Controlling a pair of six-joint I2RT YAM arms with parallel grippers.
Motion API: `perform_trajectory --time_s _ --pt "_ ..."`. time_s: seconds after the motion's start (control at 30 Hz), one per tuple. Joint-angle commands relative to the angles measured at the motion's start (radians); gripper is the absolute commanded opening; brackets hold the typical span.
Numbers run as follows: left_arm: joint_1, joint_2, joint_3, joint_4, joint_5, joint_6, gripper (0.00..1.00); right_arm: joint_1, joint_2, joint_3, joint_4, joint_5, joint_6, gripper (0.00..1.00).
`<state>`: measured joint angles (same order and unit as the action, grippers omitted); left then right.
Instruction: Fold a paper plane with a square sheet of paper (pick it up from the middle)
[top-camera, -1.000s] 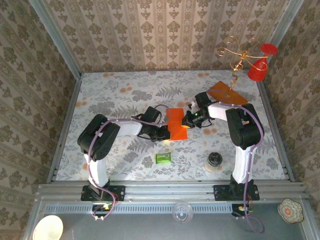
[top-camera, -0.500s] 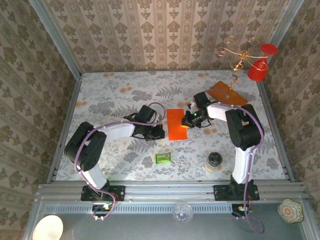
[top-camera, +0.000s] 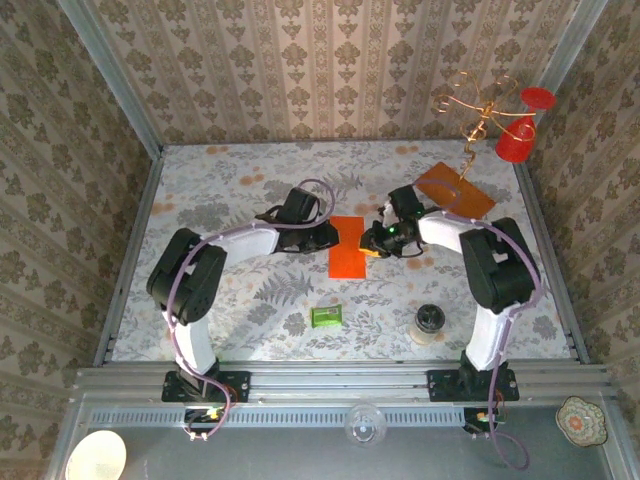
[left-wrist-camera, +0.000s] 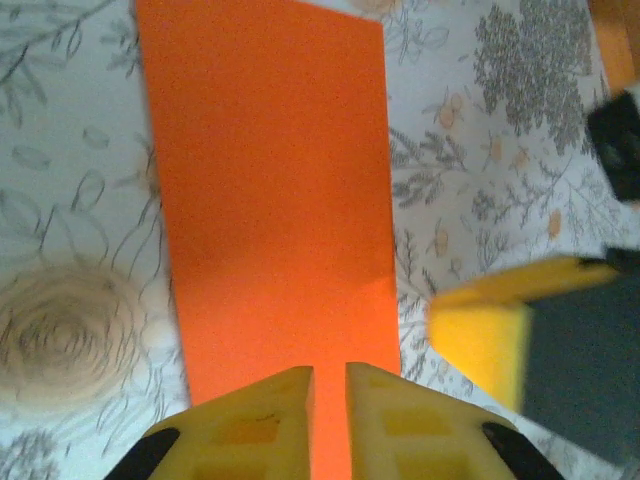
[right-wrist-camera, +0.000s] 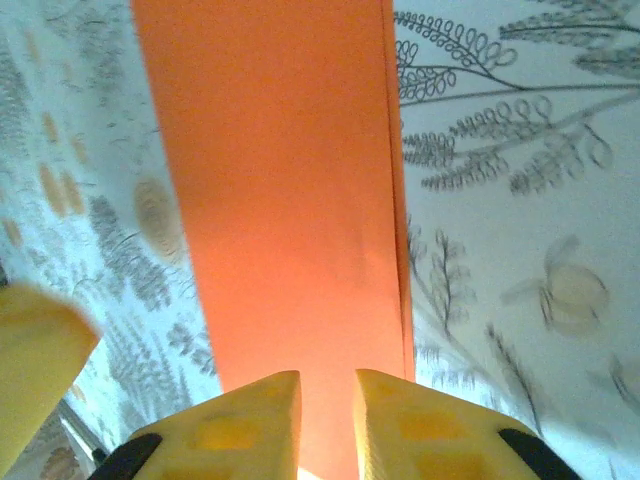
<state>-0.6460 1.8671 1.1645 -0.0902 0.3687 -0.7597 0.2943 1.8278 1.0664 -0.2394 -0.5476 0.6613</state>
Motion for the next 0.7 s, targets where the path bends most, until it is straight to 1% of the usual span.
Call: perform_trajectory --time_s 0.0,0.13,0.27,0.43,0.53,0.67 --pt "0.012 0.058 0.07 -0.085 -0.012 0.041 0.18 -0.004 -0.095 -0.065 0.027 0.042 0.056 0.28" --pt "0.029 0.116 0.116 -0.102 0.014 0.057 0.18 -0.004 -0.167 -0.164 0.05 0.055 0.127 0.33" --pt "0.036 0.146 0.135 -0.116 0.005 0.057 0.19 0.003 -0.211 -0.259 0.089 0.04 0.17 0.37" --pt "0.036 0.172 0.119 -0.105 0.001 0.025 0.19 0.029 -0.2 -0.296 0.117 0.008 0.17 0.39" --pt "0.036 0.194 0.14 -0.16 -0.004 -0.002 0.19 0.052 -0.197 -0.306 0.136 0.021 0.166 0.39" --pt "0.028 0.21 0.154 -0.194 -0.012 -0.018 0.19 0.077 -0.178 -0.304 0.153 0.032 0.167 0.39"
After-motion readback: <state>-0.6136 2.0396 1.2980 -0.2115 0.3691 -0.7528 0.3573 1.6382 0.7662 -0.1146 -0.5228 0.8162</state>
